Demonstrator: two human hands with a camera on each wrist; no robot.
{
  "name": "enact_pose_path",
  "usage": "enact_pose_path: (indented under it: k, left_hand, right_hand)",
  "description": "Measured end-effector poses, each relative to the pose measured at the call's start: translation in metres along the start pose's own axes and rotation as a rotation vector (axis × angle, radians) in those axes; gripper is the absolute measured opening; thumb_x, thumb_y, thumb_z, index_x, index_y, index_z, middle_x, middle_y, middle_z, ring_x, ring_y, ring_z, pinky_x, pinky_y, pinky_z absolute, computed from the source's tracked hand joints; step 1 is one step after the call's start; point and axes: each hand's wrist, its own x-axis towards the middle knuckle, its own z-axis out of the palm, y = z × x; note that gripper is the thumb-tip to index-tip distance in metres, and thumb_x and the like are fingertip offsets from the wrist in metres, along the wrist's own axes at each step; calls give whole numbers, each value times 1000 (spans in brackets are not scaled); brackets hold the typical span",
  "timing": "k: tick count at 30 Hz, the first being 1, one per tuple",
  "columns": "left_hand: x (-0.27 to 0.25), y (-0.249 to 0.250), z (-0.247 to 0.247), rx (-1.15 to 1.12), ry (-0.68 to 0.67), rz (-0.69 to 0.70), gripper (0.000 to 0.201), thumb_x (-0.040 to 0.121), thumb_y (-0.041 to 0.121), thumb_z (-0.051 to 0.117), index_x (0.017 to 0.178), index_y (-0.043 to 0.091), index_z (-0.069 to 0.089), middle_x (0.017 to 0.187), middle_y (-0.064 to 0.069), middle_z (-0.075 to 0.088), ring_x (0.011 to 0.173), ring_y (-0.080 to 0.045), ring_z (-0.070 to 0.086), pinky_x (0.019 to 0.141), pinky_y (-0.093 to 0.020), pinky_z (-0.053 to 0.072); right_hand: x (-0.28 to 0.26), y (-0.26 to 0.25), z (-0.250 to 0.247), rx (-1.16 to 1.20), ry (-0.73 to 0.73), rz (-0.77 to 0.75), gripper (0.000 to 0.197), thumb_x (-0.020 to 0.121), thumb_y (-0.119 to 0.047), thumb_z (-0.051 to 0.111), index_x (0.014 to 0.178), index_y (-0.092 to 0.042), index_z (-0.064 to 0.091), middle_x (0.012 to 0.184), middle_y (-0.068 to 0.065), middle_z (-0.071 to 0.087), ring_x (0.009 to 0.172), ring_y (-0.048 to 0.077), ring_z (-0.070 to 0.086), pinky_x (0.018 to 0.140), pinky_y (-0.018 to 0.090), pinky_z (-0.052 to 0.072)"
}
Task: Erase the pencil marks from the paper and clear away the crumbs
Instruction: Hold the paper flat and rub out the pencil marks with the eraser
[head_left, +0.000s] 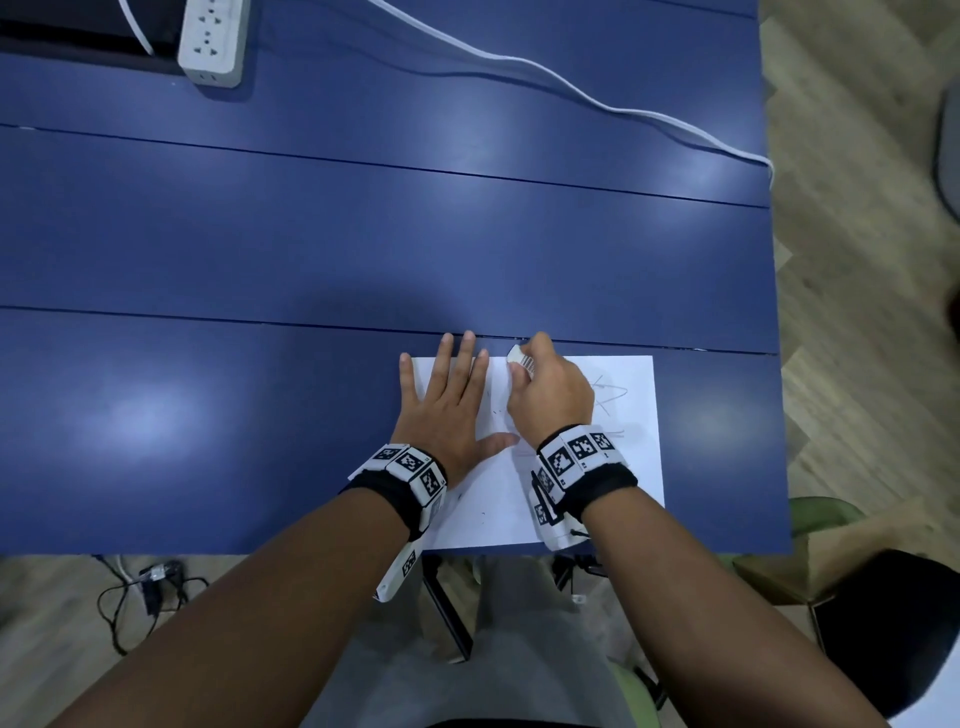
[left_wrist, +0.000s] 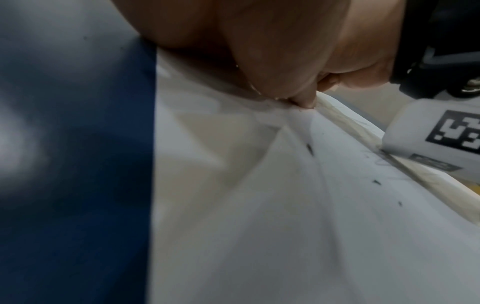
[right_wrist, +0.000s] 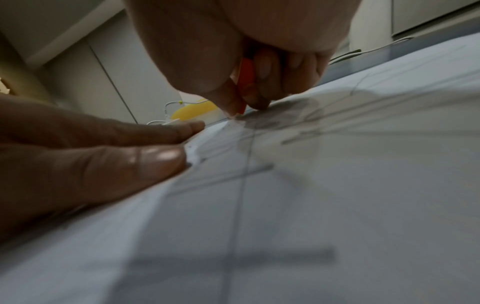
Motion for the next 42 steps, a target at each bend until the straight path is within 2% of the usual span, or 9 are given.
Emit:
enact_pose_path:
  k: [3,8,12,18,21,25,33,37,42]
  left_hand:
    - [0,-1,1,12,-4,7,107,81,84,-4,159,11,-13,164,-8,-29,152,-29,-26,115,-71,-11]
    - [0,0,1,20,-2,-2,108,79,85,-10,159,12,-13,164,-8,-29,151,-29,-27,116,-71,-9]
    - [-1,-2,2,-4,-4,3,108,79,85,-6,158,12,-16,163,-7,-32,150,-27,-30,115,-70,-12]
    - [-1,0,1,4,4,1,107,79,86,-9,157,13,-18,165,-7,-29,152,-28,-27,116,-70,-10]
    - [0,0,2,1,0,1,109,79,87,-8,158,12,-15,165,-7,-29,151,-28,-27,116,-70,-10]
    - [0,0,1,-4,7,-3,105,79,86,-10,154,14,-21,165,-7,-28,152,-28,-26,116,-70,-10]
    - [0,1,1,-2,6,-5,104,80,86,-8,153,13,-22,165,-7,-28,152,-28,-27,116,-70,-10]
    - [-1,0,1,9,6,-11,106,81,86,-6,157,13,-18,165,-7,-28,151,-28,-27,116,-70,-10]
    - [0,1,1,12,12,-5,104,82,86,-4,154,13,-20,165,-8,-28,151,-28,-27,116,-71,-8]
  right_hand:
    - [3,4,-3,2,28,48,16,95,-24,54,108,-14,51,75,-2,54,77,29,60,61,32,39]
    - [-1,6,-2,4,6,-10,16,95,-24,54,108,-15,52,80,0,60,78,28,61,62,31,40]
    - [6,15,-8,-11,32,42,15,95,-24,53,107,-14,51,76,-3,52,76,29,59,61,33,40]
    - [-1,9,-1,-7,-3,-52,17,95,-25,54,109,-15,52,94,1,66,84,27,61,63,31,39]
    - [0,8,-2,3,16,4,17,95,-25,55,108,-15,51,92,2,66,84,28,62,63,31,39]
    - [-1,3,-2,-31,-34,-47,17,95,-25,55,109,-17,51,92,1,67,84,26,62,63,30,40]
    - [4,-1,-4,-34,-56,-7,15,96,-26,55,107,-18,50,88,2,65,82,26,59,63,30,37]
    - [6,-5,-2,-17,-62,0,16,96,-26,55,109,-18,51,91,1,65,84,25,60,64,31,43]
    - [8,-6,-4,-23,-56,16,15,96,-27,56,107,-19,49,82,-3,58,80,25,60,65,33,48]
